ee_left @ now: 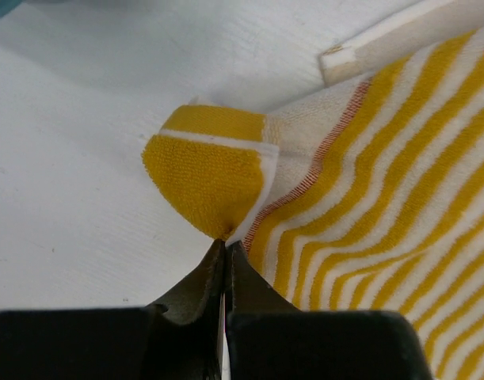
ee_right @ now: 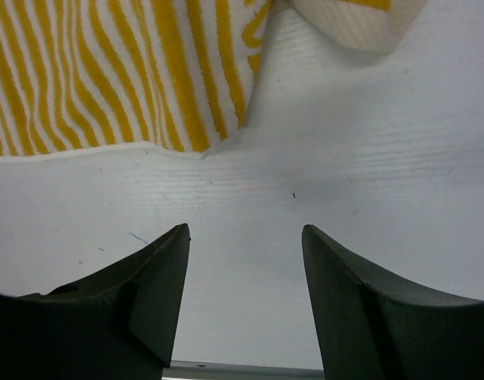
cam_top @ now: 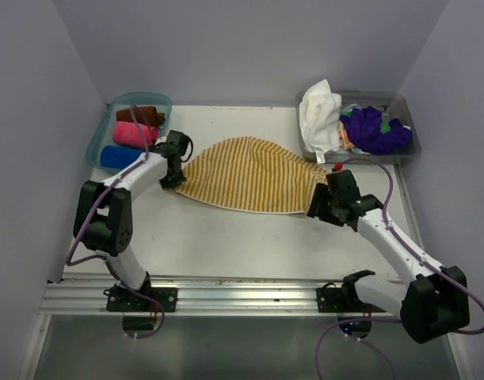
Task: Roll the towels
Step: Flatten the towel
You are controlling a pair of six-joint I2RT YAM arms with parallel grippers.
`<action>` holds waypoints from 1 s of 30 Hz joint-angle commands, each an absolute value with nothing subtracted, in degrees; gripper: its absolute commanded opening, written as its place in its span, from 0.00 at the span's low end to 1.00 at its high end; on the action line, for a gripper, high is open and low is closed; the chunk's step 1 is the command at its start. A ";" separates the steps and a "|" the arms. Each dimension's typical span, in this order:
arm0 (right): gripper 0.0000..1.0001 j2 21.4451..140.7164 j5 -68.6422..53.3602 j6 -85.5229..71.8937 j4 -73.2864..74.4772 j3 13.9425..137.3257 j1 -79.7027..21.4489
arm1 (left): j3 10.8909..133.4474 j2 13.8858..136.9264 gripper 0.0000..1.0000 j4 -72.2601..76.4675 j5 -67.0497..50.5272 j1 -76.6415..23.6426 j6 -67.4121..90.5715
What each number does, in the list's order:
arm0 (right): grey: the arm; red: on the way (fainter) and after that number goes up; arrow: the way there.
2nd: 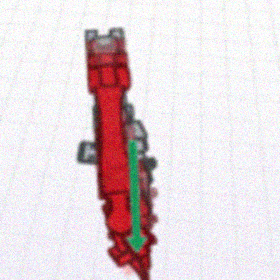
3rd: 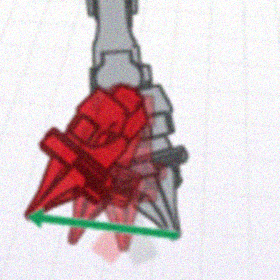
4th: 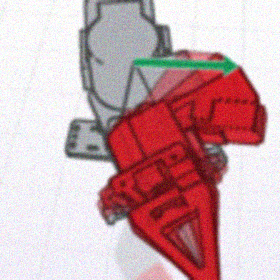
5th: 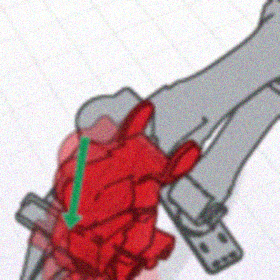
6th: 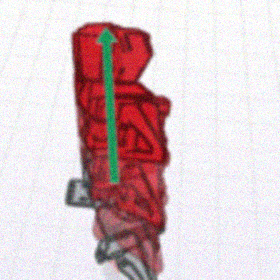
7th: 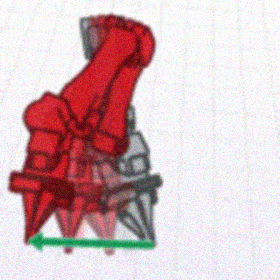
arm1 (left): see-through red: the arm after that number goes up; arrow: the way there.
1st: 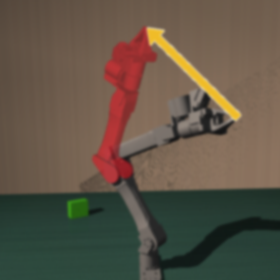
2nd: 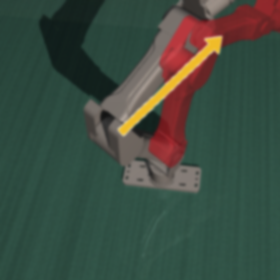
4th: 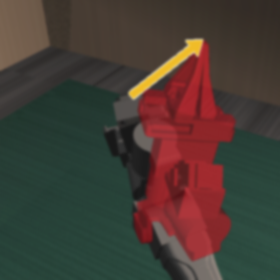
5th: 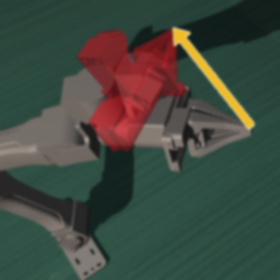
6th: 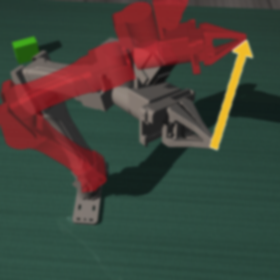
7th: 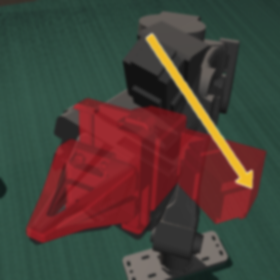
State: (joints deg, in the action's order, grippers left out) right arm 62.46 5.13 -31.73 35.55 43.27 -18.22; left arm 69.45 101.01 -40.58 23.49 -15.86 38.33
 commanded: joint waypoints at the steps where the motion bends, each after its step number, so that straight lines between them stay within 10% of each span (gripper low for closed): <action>1: 0.63 64.68 4.32 -38.22 29.82 39.83 -15.31 | 70.75 94.23 0.00 -39.29 19.17 -14.33 37.97; 23: 0.57 85.16 -3.35 -46.75 8.27 45.00 1.49 | 74.00 90.62 0.00 -39.64 10.72 -11.07 36.12; 25: 0.47 86.65 -1.86 -47.02 7.04 45.96 1.49 | 74.00 90.53 0.00 -39.73 10.55 -10.99 35.95; 27: 0.02 86.31 0.34 -46.76 8.34 47.19 1.49 | 74.70 90.18 0.00 -40.34 9.67 -10.81 35.60; 30: 0.00 81.40 4.11 -43.78 12.38 49.65 1.67 | 75.85 88.86 0.00 -41.04 7.65 -8.88 34.63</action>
State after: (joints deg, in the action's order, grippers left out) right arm 86.17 -0.75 -45.32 12.78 45.39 1.52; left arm 72.47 92.31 -40.75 9.67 -11.11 36.64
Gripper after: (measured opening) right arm 0.029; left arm 0.010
